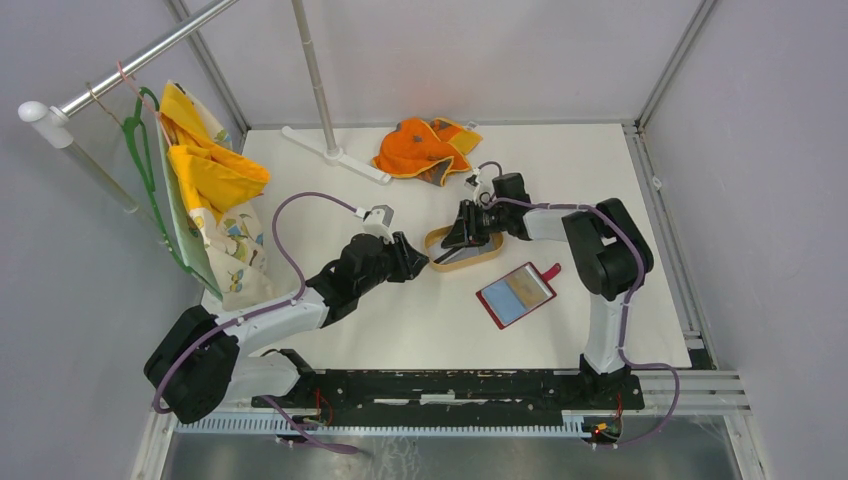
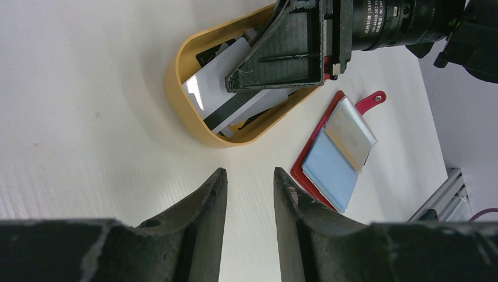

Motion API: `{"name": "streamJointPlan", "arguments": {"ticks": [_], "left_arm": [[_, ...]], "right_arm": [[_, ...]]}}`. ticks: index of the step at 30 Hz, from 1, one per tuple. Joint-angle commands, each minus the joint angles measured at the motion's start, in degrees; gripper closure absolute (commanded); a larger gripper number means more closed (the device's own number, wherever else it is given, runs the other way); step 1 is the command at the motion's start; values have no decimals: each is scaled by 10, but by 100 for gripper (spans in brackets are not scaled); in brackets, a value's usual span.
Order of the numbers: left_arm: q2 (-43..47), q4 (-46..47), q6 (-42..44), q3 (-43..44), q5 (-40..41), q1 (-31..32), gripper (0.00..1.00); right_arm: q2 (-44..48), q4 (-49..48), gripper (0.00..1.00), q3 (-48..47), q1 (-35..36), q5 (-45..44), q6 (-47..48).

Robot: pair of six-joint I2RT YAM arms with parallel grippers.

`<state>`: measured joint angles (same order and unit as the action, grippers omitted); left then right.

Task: Put the credit cards into the card holder
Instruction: Pick up the credit card from the storage box.

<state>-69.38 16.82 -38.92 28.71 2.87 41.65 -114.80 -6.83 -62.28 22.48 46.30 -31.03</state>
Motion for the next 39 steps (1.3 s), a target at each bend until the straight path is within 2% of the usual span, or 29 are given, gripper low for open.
{"name": "streamJointPlan", "arguments": {"ticks": [1,6,11,13,19,24,34,39], "left_arm": [[-2,23,-13,8,-1,3,59],[3,19,-13,9,-1,3,59],[15,6,-10,9,6,4,59],[17,3,-10,9,7,4,59],[24,-1,-9,9,7,4,59],[22,1,-11,9,5,4,59],[25,2,-13,6,7,8,59],[25,2,-12,7,7,7,59]], "right_arm": [[-10,-1,62,-23,21,-8,3],[-12,34,73,-38,23,-21,29],[9,41,95,-37,8,-11,36],[19,41,100,-35,-4,-2,37],[53,29,100,-10,-46,36,41],[60,5,94,12,-75,68,26],[48,-1,82,13,-86,88,16],[48,-2,81,15,-90,92,14]]}}
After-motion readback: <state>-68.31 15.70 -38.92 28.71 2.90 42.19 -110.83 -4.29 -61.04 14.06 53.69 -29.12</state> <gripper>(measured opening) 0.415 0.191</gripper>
